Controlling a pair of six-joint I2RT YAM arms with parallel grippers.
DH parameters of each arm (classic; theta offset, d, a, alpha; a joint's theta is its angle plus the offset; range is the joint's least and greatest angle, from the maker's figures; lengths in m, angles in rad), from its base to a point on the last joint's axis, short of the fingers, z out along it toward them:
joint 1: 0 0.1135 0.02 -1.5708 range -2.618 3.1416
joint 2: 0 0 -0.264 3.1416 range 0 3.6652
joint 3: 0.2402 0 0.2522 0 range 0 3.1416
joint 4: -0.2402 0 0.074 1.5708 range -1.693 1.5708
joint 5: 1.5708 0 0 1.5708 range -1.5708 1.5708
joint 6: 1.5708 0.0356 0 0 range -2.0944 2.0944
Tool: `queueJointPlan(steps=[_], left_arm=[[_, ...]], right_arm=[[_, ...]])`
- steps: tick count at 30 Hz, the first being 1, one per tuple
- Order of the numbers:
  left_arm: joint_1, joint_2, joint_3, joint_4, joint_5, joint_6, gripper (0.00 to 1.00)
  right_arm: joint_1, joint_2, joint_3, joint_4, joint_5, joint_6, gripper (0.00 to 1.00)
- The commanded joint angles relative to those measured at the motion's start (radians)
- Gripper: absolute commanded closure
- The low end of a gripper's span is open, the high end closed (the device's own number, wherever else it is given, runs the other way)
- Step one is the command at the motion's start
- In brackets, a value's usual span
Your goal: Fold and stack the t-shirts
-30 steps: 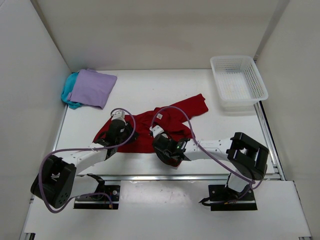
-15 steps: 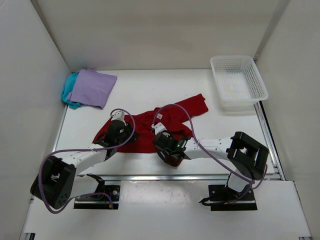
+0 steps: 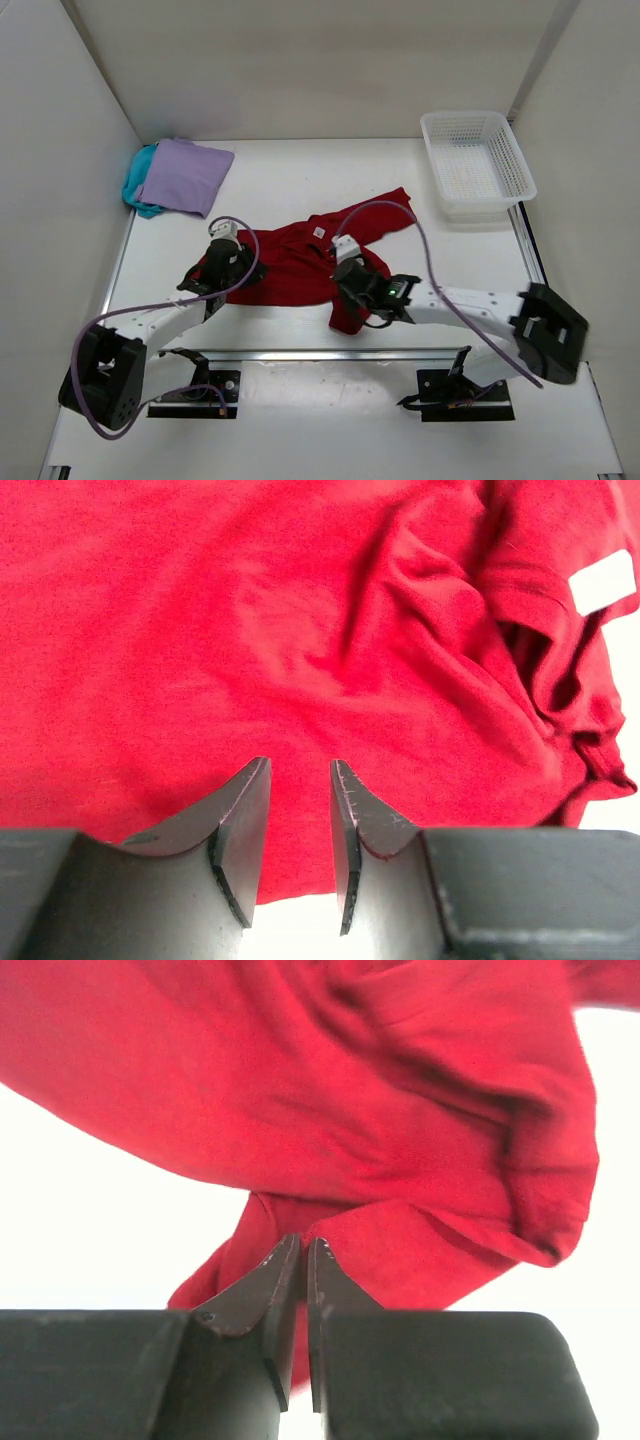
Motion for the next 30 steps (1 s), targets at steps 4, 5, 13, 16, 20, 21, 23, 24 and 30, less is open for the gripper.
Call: queueJointPlan(steps=[4,5,13,16,20,21,23,24,30], left_arm=[[0.096,-0.13,0.033,-0.185,0.005,0.033,0.59],[0.108,-0.151,0.033,-0.22,-0.001,0.038,0.58],[0.426,-0.318,-0.032,-0.375,0.028,-0.008,0.56],[0.568,-0.323,-0.014,-0.449,-0.004,0.01,0.59],[0.632,-0.32,-0.013,-0.503,-0.102,0.024,0.6],[0.667,-0.306,-0.012,-0.498,-0.102,0.029,0.59],[0.737,-0.277,-0.01,-0.495,-0.052,0.029,0.59],[0.765,-0.265,-0.015,-0.507,-0.035,0.02,0.6],[0.774,-0.259,-0.026,-0.478,-0.05,0.01,0.55]], right_arm=[[-0.211,-0.468,-0.221,0.085,-0.165,0.172,0.97],[-0.237,-0.512,-0.235,0.081,-0.212,0.185,0.98],[-0.582,-0.918,-0.29,-0.011,-0.34,0.231,1.0],[-0.619,-0.926,-0.327,0.024,-0.472,0.251,1.0],[-0.586,-0.958,-0.381,0.064,-0.465,0.258,1.0],[-0.578,-0.958,-0.385,0.076,-0.461,0.258,1.0],[-0.553,-0.992,-0.401,0.082,-0.438,0.254,1.0],[-0.541,-0.992,-0.398,0.084,-0.437,0.251,1.0],[-0.526,-1.004,-0.424,0.11,-0.446,0.24,1.0]])
